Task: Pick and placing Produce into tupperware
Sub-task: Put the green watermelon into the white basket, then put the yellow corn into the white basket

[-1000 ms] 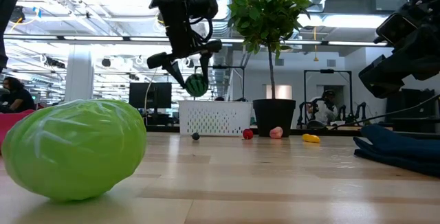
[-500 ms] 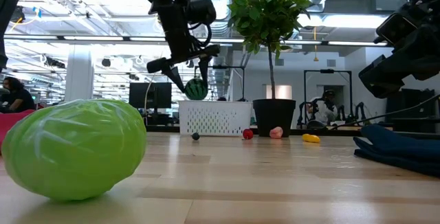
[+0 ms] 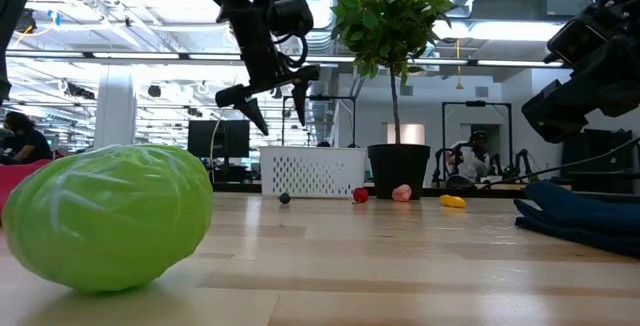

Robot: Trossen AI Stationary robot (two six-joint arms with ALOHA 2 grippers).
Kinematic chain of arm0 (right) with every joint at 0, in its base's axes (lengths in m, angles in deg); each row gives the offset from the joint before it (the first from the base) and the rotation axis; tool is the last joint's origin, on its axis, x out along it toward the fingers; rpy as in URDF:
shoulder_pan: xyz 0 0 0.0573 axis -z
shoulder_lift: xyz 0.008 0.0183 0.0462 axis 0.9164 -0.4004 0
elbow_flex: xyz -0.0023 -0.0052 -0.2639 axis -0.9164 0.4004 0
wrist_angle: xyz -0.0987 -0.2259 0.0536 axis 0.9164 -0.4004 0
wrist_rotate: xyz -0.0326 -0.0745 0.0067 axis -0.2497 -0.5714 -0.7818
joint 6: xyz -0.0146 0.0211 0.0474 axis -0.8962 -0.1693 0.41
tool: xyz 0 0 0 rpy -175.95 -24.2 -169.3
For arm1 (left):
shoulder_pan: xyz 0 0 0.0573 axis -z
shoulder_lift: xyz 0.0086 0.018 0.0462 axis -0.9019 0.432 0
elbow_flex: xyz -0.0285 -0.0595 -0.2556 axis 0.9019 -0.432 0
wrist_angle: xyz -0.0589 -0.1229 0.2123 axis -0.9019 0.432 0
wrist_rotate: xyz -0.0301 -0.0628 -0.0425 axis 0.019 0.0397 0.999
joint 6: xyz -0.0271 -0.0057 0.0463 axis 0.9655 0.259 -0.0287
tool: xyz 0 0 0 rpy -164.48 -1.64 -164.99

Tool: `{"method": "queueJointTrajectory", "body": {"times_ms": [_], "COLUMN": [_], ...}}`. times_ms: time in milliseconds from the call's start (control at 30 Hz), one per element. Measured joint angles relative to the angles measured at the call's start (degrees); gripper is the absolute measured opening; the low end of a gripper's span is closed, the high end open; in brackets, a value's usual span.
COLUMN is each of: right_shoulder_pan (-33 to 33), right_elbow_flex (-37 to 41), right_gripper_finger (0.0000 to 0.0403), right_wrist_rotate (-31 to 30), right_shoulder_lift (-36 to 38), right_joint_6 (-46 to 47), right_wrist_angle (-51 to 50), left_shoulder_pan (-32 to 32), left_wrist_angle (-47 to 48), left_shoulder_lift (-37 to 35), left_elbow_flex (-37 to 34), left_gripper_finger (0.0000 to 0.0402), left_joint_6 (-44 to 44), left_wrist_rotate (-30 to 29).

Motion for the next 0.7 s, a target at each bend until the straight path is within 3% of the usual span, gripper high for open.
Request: {"method": "queueJointTrajectory", "body": {"times_ms": [200,333,500,700], "right_shoulder_pan": [0.0,0.0,0.0,0.0], "right_elbow_flex": [0.0,0.0,0.0,0.0], "right_gripper_finger": [0.0182,0.0182,0.0182,0.0182], "right_wrist_rotate": [0.0,0.0,0.0,0.0], "right_shoulder_lift": [0.0,0.0,0.0,0.0], "right_joint_6": [0.0,0.0,0.0,0.0], "right_wrist_angle": [0.0,0.0,0.0,0.0], "left_shoulder_pan": [0.0,0.0,1.2,5.9], "left_wrist_angle": [0.6,3.9,7.0,7.5], "left_shoulder_lift": [0.0,-0.5,-0.5,-4.4], "left_elbow_flex": [0.0,0.0,-0.1,-0.1], "left_gripper_finger": [0.0352,0.0349,0.0311,0.0226], "left_joint_6": [-3.7,-2.2,1.5,2.4], "left_wrist_rotate": [0.8,3.1,3.3,0.9]}}
